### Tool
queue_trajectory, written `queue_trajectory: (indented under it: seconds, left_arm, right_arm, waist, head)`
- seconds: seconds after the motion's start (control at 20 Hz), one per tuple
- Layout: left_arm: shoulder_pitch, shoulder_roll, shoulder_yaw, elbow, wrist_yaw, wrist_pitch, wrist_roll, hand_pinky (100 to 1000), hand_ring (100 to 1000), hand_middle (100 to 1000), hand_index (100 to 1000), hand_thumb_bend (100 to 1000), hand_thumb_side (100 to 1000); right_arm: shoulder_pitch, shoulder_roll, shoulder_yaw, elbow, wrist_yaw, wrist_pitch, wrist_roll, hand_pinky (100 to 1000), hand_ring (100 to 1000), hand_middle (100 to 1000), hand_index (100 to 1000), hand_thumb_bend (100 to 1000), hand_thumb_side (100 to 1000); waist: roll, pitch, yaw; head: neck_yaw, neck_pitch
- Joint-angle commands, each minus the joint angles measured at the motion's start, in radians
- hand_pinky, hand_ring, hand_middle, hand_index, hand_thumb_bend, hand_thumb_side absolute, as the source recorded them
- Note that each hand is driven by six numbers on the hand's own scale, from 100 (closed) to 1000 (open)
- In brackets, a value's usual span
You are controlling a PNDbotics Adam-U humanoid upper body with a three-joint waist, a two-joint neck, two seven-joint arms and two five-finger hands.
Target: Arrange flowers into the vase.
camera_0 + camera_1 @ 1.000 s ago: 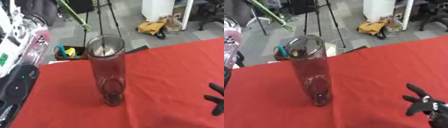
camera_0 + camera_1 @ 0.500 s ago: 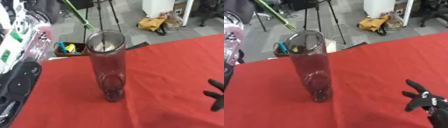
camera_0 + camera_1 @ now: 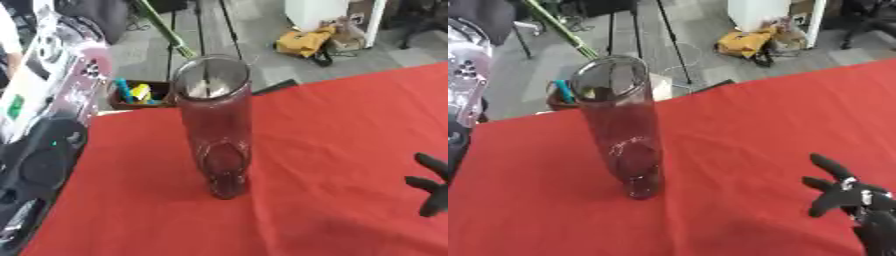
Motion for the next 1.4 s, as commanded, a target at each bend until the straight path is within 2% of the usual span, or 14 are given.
queue_trajectory:
  seconds: [0.05, 0.3, 0.55, 0.7, 0.75, 0.85, 0.95, 1.1, 1.4]
  left_arm:
    - [-0.020, 0.009, -0.008, -0.029, 0.013, 0.026, 0.014, 100, 100, 100, 100, 100, 641]
    - [-0.009, 0.006, -0.019, -0.037, 0.006, 0.044, 0.021, 100, 100, 100, 100, 100, 643]
    - [-0.003, 0.012, -0.023, -0.043, -0.020, 0.038, 0.022, 100, 100, 100, 102, 100, 637]
    - [-0.008, 0.028, 0.005, -0.040, -0.121, -0.014, 0.079, 100, 100, 100, 100, 100, 573]
    - [-0.012, 0.037, 0.015, -0.025, -0.171, -0.037, 0.104, 100, 100, 100, 100, 100, 527]
    - [-0.020, 0.045, 0.031, 0.024, -0.274, -0.074, 0.155, 100, 100, 100, 100, 100, 535]
    - [-0.028, 0.043, 0.033, 0.060, -0.323, -0.096, 0.180, 100, 100, 100, 100, 100, 538]
    - [-0.033, 0.038, 0.024, 0.064, -0.295, -0.093, 0.177, 100, 100, 100, 100, 100, 571]
    - [-0.042, 0.041, 0.020, 0.015, -0.177, -0.024, 0.172, 100, 100, 100, 100, 100, 597]
  right_arm:
    - [-0.003, -0.002, -0.006, -0.020, -0.009, 0.006, -0.001, 879, 1000, 507, 665, 100, 912]
    - [-0.003, -0.001, -0.009, -0.020, -0.009, 0.007, -0.001, 879, 1000, 506, 665, 100, 911]
    - [-0.003, 0.001, -0.009, -0.020, -0.006, 0.015, 0.002, 882, 1000, 502, 660, 100, 903]
    - [-0.006, -0.001, -0.003, -0.020, -0.014, 0.018, 0.008, 882, 1000, 505, 662, 100, 912]
    - [-0.006, -0.002, -0.002, -0.020, -0.017, 0.017, 0.010, 882, 1000, 505, 662, 100, 912]
    - [-0.005, -0.005, -0.001, -0.020, -0.020, 0.012, 0.015, 882, 1000, 504, 662, 100, 913]
    - [-0.002, -0.005, -0.001, -0.020, -0.021, 0.011, 0.019, 883, 1000, 504, 662, 100, 913]
    - [0.001, -0.004, -0.002, -0.020, -0.018, 0.014, 0.021, 884, 1000, 503, 662, 100, 912]
    - [0.008, -0.005, -0.002, -0.020, -0.023, 0.023, 0.021, 884, 1000, 504, 663, 100, 911]
  waist:
    - [-0.006, -0.031, 0.000]
    - [-0.005, -0.031, -0.004]
    - [-0.001, -0.029, -0.001]
    - [0.003, -0.025, -0.002]
    - [0.005, -0.025, -0.003]
    - [0.007, -0.024, -0.005]
    - [0.008, -0.024, -0.006]
    - [0.007, -0.026, -0.003]
    - [0.006, -0.042, 0.004]
  head:
    - [-0.004, 0.012]
    - [-0.009, 0.016]
    - [-0.012, 0.024]
    - [-0.011, 0.018]
    - [-0.010, 0.017]
    - [-0.008, 0.015]
    - [-0.008, 0.019]
    - [-0.009, 0.026]
    - [-0.006, 0.045]
